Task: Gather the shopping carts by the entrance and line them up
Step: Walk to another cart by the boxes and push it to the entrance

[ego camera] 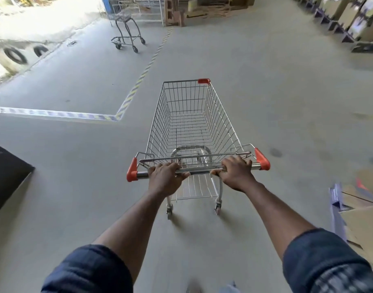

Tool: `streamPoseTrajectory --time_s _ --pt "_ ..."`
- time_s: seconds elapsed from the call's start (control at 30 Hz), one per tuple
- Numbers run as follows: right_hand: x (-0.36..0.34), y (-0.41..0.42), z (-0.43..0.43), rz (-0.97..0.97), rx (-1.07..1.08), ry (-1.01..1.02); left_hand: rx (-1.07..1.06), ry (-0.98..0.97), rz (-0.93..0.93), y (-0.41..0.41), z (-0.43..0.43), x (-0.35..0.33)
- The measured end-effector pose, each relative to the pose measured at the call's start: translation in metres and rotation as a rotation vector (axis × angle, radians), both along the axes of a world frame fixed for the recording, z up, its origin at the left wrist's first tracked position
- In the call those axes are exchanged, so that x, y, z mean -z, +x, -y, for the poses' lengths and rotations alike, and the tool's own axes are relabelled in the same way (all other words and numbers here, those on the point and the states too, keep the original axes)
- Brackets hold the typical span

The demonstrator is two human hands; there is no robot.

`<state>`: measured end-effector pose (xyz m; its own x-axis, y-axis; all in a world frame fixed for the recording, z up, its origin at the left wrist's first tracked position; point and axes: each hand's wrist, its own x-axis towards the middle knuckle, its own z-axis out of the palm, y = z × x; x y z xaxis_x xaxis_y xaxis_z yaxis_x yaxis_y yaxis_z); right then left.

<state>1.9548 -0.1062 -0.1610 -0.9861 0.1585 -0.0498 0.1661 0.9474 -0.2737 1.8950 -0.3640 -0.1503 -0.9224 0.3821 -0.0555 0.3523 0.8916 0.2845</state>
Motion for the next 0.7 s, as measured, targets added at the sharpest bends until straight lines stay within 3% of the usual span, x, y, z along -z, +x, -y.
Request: streamPoseTrajectory --time_s 0.3,0.7 --pt "0.006 -0.228 -0.115 -0.078 -0.098 0.003 -0.1 0.039 -0.109 -0.199 -0.107 0.01" --pt "-0.003 -0.535 -0.238 0.032 -0.252 0.023 -0.242 0.021 -0.05 -0.471 -0.229 0.001"
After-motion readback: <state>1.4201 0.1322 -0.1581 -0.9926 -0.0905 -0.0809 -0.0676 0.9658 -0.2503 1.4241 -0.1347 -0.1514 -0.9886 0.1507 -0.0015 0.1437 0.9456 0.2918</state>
